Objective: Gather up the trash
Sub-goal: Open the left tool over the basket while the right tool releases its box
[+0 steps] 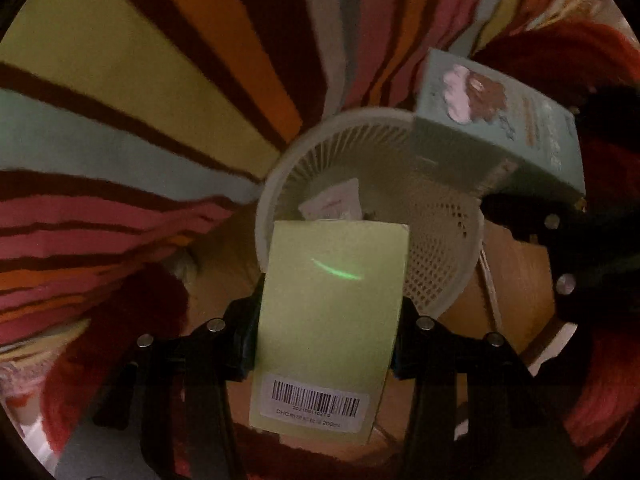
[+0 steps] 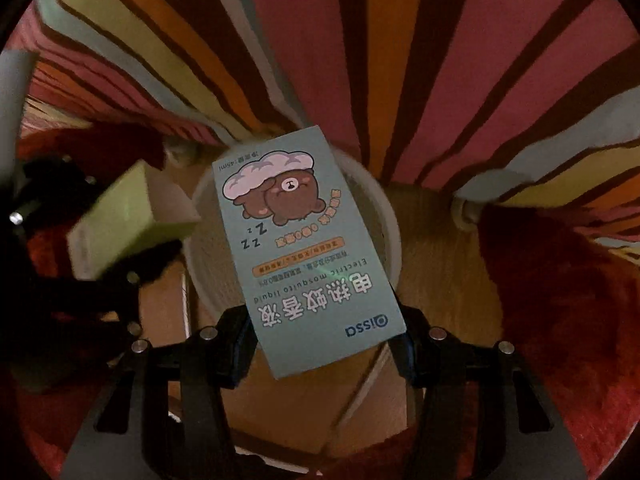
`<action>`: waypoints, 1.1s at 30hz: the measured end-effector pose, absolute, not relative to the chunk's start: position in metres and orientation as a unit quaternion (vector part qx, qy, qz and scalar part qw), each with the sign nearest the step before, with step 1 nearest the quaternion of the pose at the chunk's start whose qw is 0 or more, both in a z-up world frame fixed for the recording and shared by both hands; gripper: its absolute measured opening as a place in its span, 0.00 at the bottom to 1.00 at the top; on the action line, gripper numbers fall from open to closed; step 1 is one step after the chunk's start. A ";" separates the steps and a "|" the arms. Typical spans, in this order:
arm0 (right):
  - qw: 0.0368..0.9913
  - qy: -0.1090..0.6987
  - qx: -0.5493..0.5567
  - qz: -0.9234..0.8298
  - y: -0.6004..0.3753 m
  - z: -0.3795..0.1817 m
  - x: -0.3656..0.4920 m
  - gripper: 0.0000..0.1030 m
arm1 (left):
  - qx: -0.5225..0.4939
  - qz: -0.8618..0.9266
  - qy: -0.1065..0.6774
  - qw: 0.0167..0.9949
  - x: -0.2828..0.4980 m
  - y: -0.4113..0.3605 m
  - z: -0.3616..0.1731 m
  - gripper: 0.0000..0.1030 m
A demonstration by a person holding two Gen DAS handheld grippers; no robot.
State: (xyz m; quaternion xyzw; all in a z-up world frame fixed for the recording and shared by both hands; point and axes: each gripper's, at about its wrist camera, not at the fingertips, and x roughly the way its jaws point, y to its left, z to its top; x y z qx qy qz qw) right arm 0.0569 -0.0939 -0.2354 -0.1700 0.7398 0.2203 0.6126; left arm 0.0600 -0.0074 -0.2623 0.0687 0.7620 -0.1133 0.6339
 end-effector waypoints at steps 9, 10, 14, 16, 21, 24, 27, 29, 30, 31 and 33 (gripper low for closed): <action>0.549 0.794 -0.168 0.202 -0.094 -0.279 0.057 0.52 | 0.067 -0.102 0.809 0.576 0.062 -0.010 -0.305 0.48; 0.542 0.800 -0.163 0.200 -0.091 -0.282 0.059 0.52 | 0.064 -0.098 0.814 0.569 0.063 -0.009 -0.311 0.48; 0.517 0.820 -0.159 0.187 -0.093 -0.301 0.062 0.52 | 0.049 -0.080 0.831 0.549 0.065 -0.005 -0.328 0.48; 0.507 0.827 -0.160 0.184 -0.091 -0.312 0.062 0.52 | 0.040 -0.076 0.834 0.545 0.065 -0.004 -0.330 0.48; 0.501 0.832 -0.167 0.172 -0.090 -0.321 0.064 0.52 | 0.041 -0.085 0.838 0.538 0.063 -0.015 -0.336 0.48; 0.500 0.834 -0.161 0.166 -0.094 -0.323 0.065 0.52 | 0.045 -0.086 0.844 0.527 0.061 -0.019 -0.341 0.48; 0.499 0.836 -0.157 0.163 -0.096 -0.321 0.065 0.52 | 0.045 -0.088 0.850 0.517 0.061 -0.021 -0.348 0.50; 0.496 0.839 -0.150 0.163 -0.097 -0.323 0.066 0.52 | 0.040 -0.095 0.855 0.508 0.060 -0.024 -0.352 0.51; 0.494 0.841 -0.147 0.163 -0.095 -0.323 0.065 0.53 | 0.039 -0.097 0.858 0.503 0.058 -0.024 -0.355 0.57; 0.489 0.845 -0.145 0.162 -0.096 -0.325 0.065 0.54 | 0.041 -0.097 0.861 0.498 0.056 -0.024 -0.357 0.74; 0.488 0.847 -0.148 0.149 -0.099 -0.328 0.065 0.85 | 0.056 -0.089 0.864 0.492 0.054 -0.025 -0.360 0.87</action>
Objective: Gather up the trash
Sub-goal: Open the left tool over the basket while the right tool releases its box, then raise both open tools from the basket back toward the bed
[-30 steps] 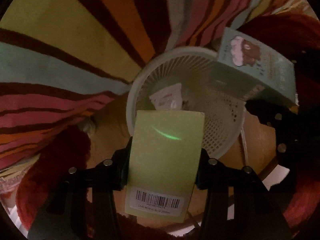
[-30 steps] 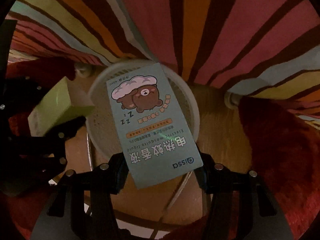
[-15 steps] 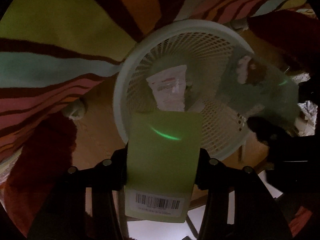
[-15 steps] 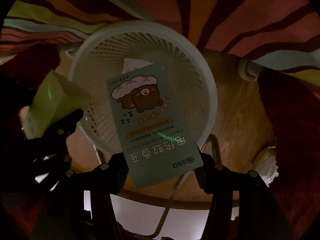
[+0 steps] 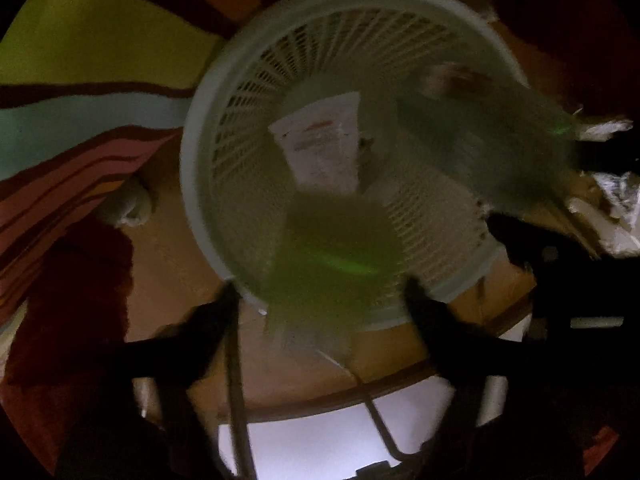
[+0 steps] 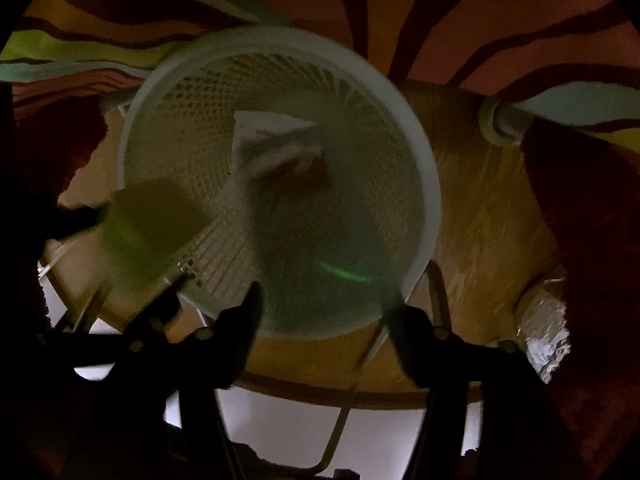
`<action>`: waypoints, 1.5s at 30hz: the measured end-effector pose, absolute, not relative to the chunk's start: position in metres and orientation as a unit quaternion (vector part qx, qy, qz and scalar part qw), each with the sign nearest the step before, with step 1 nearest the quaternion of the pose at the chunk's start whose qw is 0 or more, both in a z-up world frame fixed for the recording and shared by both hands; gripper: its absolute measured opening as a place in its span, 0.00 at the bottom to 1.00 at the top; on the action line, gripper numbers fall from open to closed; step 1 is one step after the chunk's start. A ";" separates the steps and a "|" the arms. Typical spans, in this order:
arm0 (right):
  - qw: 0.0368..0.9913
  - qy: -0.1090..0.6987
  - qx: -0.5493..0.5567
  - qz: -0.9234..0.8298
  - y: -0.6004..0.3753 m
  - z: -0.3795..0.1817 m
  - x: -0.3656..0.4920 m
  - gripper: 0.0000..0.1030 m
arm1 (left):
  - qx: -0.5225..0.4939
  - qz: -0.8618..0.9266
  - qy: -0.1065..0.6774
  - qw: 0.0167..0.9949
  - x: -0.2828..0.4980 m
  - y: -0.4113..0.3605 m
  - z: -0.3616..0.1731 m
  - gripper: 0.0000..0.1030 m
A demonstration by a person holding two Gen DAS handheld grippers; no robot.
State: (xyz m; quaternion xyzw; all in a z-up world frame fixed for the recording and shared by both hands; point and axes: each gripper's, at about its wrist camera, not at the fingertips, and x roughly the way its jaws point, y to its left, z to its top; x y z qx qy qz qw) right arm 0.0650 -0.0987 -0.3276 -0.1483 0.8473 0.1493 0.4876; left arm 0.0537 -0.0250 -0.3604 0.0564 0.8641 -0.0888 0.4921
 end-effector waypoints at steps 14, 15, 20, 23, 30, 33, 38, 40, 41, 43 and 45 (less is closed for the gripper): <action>0.503 0.844 -0.125 0.134 -0.105 -0.319 0.071 0.90 | 0.052 -0.050 0.851 0.520 0.057 -0.008 -0.349 0.87; 0.505 0.844 -0.125 0.133 -0.106 -0.318 0.070 0.90 | 0.055 -0.050 0.850 0.522 0.057 -0.009 -0.347 0.87; 0.512 0.839 -0.125 0.135 -0.109 -0.310 0.067 0.90 | 0.075 -0.052 0.840 0.535 0.057 -0.014 -0.337 0.87; 0.517 0.836 -0.122 0.136 -0.113 -0.304 0.067 0.90 | 0.085 -0.052 0.834 0.543 0.056 -0.020 -0.330 0.87; 0.533 0.828 -0.080 0.156 -0.124 -0.276 0.064 0.90 | 0.102 -0.051 0.817 0.565 0.057 -0.023 -0.302 0.87; 0.544 0.817 -0.075 0.177 -0.127 -0.257 0.057 0.90 | 0.088 -0.070 0.809 0.576 0.050 -0.023 -0.282 0.87; 0.588 0.778 -0.077 0.210 -0.131 -0.215 0.047 0.90 | 0.047 -0.085 0.778 0.620 0.041 -0.012 -0.241 0.87; 0.616 0.749 -0.073 0.232 -0.130 -0.194 0.043 0.90 | 0.025 -0.075 0.754 0.652 0.040 -0.003 -0.217 0.87; 0.634 0.731 -0.068 0.245 -0.131 -0.181 0.041 0.90 | 0.017 -0.068 0.742 0.667 0.039 0.000 -0.208 0.87; 0.667 0.695 -0.060 0.260 -0.133 -0.158 0.040 0.90 | -0.001 -0.054 0.709 0.703 0.037 0.009 -0.182 0.87; 0.714 0.644 -0.057 0.268 -0.137 -0.128 0.041 0.90 | -0.006 -0.042 0.675 0.736 0.033 0.014 -0.157 0.87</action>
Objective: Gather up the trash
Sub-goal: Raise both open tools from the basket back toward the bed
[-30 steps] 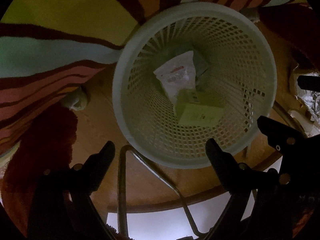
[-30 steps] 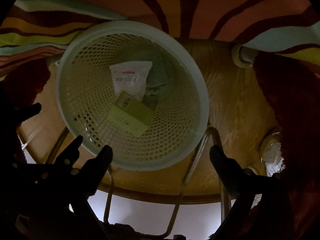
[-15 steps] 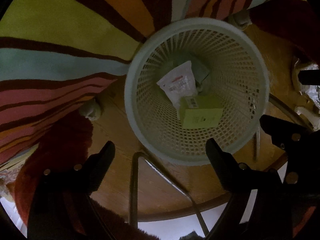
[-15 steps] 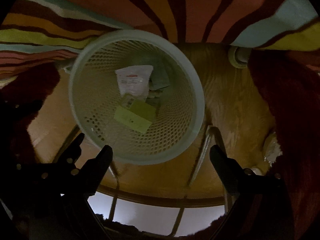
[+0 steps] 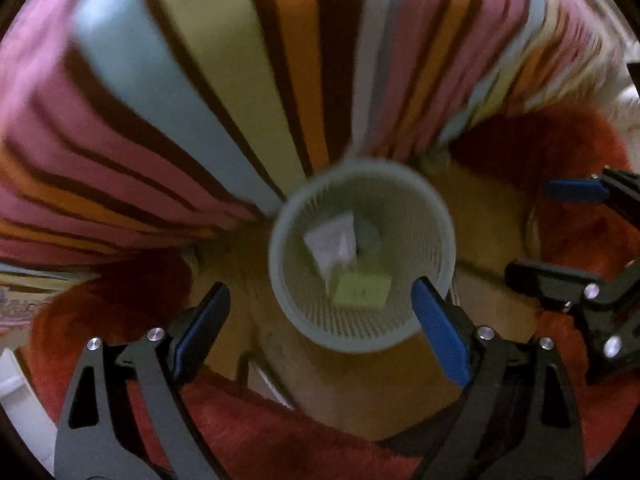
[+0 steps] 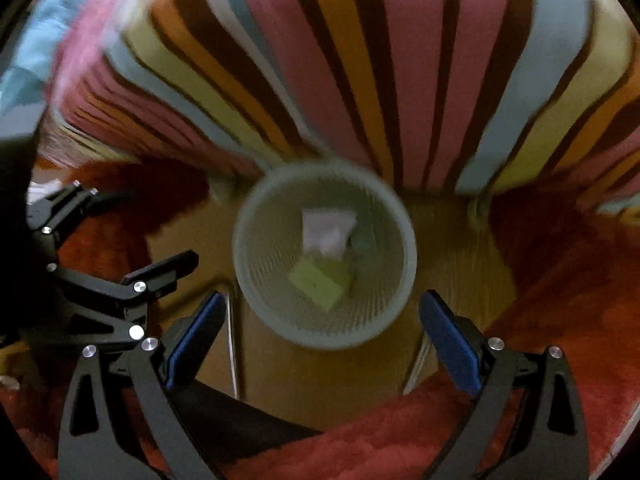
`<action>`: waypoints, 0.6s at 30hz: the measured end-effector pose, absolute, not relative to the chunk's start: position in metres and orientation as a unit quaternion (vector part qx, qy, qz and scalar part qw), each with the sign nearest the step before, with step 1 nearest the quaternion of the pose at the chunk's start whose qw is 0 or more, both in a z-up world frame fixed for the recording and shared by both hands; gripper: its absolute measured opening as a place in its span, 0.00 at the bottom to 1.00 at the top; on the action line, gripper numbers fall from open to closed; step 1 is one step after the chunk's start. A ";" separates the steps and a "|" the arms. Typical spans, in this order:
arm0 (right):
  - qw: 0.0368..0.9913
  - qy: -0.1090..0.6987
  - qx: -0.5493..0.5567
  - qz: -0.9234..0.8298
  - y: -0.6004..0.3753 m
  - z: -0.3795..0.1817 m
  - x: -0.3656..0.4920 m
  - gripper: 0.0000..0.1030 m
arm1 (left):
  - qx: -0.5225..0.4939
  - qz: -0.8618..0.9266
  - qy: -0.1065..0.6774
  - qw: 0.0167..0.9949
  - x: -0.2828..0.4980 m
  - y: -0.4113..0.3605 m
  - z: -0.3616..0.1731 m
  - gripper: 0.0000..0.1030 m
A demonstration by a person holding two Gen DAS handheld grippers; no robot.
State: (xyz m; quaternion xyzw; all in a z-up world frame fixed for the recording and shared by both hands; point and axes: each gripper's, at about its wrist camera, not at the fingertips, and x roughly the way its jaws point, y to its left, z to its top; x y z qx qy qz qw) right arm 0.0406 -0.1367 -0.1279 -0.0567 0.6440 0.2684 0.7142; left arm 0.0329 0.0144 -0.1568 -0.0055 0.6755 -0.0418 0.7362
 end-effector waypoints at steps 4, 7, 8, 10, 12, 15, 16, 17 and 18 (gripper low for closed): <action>0.794 0.548 -0.049 0.258 -0.148 -0.078 0.054 0.90 | 0.000 -0.012 0.609 0.793 0.036 0.024 -0.109 0.87; 0.841 0.482 -0.032 0.242 -0.158 -0.047 0.076 0.90 | -0.009 0.005 0.548 0.837 0.049 0.031 -0.074 0.87; 0.855 0.460 -0.027 0.237 -0.162 -0.036 0.086 0.90 | -0.015 0.006 0.534 0.846 0.053 0.033 -0.066 0.87; 0.871 0.433 -0.021 0.230 -0.164 -0.024 0.101 0.90 | -0.029 0.009 0.503 0.864 0.067 0.034 -0.051 0.87; 0.882 0.411 -0.018 0.228 -0.164 -0.014 0.116 0.90 | -0.029 0.008 0.488 0.872 0.079 0.031 -0.046 0.87; 0.893 0.385 -0.018 0.233 -0.160 -0.003 0.143 0.90 | -0.013 -0.001 0.477 0.879 0.105 0.023 -0.040 0.87; 0.894 0.381 -0.019 0.234 -0.158 -0.001 0.151 0.90 | -0.012 -0.008 0.475 0.880 0.119 0.021 -0.039 0.87; 0.895 0.378 -0.020 0.236 -0.157 0.000 0.160 0.90 | -0.015 -0.011 0.474 0.880 0.127 0.021 -0.038 0.87; 0.895 0.377 -0.019 0.237 -0.155 0.000 0.167 0.90 | -0.018 -0.011 0.474 0.880 0.132 0.020 -0.038 0.87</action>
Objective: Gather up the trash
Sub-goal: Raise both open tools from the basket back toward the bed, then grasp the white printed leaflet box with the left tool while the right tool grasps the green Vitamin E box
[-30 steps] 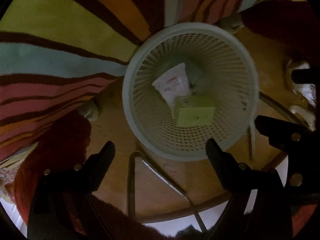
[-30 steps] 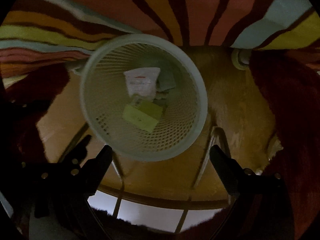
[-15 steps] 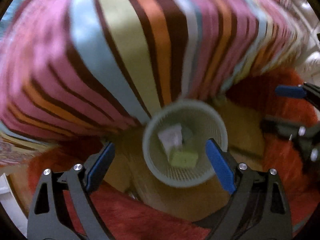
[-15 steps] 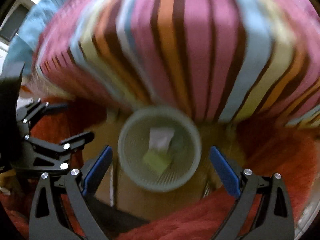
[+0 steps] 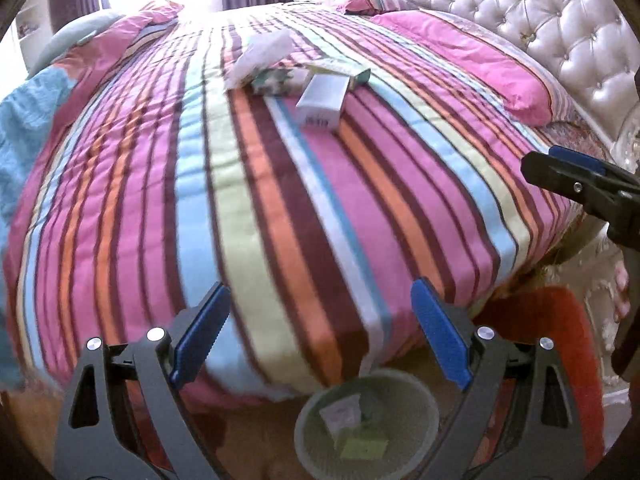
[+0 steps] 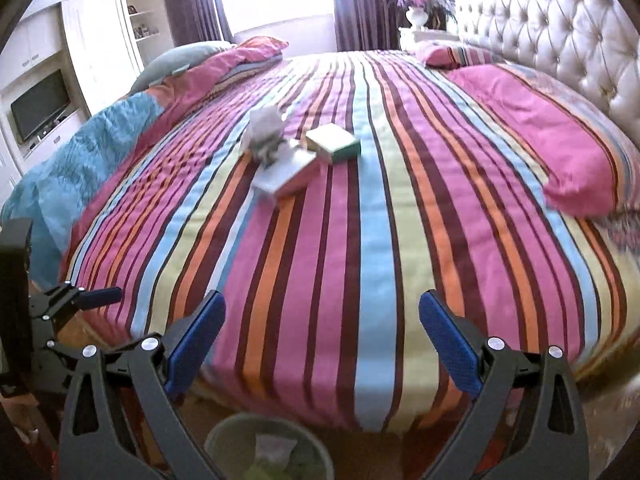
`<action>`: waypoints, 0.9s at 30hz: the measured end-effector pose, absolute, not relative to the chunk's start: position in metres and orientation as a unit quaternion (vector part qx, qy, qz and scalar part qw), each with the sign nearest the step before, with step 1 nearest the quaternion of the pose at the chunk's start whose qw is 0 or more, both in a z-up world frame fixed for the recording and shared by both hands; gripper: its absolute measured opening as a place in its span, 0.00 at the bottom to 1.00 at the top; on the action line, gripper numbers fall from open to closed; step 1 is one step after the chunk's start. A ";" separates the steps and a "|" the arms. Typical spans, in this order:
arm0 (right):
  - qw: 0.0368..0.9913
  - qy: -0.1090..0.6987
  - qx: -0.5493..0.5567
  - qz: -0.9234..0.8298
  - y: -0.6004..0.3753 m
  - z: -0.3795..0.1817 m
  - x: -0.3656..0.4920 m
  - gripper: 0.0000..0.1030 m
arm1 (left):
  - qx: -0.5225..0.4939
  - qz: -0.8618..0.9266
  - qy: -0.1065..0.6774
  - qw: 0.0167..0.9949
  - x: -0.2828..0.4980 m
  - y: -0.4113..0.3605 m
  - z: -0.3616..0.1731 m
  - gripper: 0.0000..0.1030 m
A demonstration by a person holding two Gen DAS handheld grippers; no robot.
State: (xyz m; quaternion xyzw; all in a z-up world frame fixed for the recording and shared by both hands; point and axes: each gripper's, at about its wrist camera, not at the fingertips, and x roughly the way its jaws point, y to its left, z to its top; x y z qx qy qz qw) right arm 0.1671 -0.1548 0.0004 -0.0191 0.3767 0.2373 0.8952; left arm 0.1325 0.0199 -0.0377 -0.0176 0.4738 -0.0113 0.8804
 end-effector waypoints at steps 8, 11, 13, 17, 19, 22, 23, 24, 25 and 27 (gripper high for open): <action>0.892 0.381 -0.026 0.241 -0.155 -0.003 0.209 0.90 | -0.035 -0.011 0.483 0.875 0.197 0.023 -0.045 0.87; 0.891 0.385 -0.043 0.237 -0.148 -0.010 0.225 0.90 | -0.034 -0.005 0.487 0.873 0.216 0.024 -0.050 0.87; 0.889 0.389 -0.045 0.236 -0.145 -0.015 0.234 0.90 | -0.032 -0.002 0.489 0.872 0.229 0.025 -0.054 0.87; 0.888 0.394 -0.059 0.230 -0.137 -0.022 0.258 0.90 | -0.043 0.002 0.492 0.870 0.252 0.030 -0.062 0.87; 0.887 0.395 -0.067 0.228 -0.133 -0.023 0.269 0.90 | -0.051 -0.001 0.492 0.869 0.263 0.030 -0.063 0.87; 0.887 0.393 -0.074 0.230 -0.128 -0.021 0.290 0.90 | -0.051 -0.007 0.491 0.870 0.278 0.028 -0.064 0.87; 0.886 0.394 -0.076 0.230 -0.126 -0.020 0.298 0.90 | -0.047 -0.007 0.491 0.870 0.283 0.026 -0.065 0.87; 0.886 0.396 -0.078 0.231 -0.124 -0.020 0.305 0.90 | -0.043 -0.006 0.492 0.870 0.288 0.026 -0.066 0.87; 0.885 0.397 -0.082 0.230 -0.120 -0.019 0.313 0.90 | -0.035 -0.002 0.493 0.869 0.295 0.024 -0.067 0.87; 0.884 0.398 -0.091 0.229 -0.114 -0.018 0.328 0.90 | -0.029 0.000 0.494 0.869 0.305 0.023 -0.068 0.87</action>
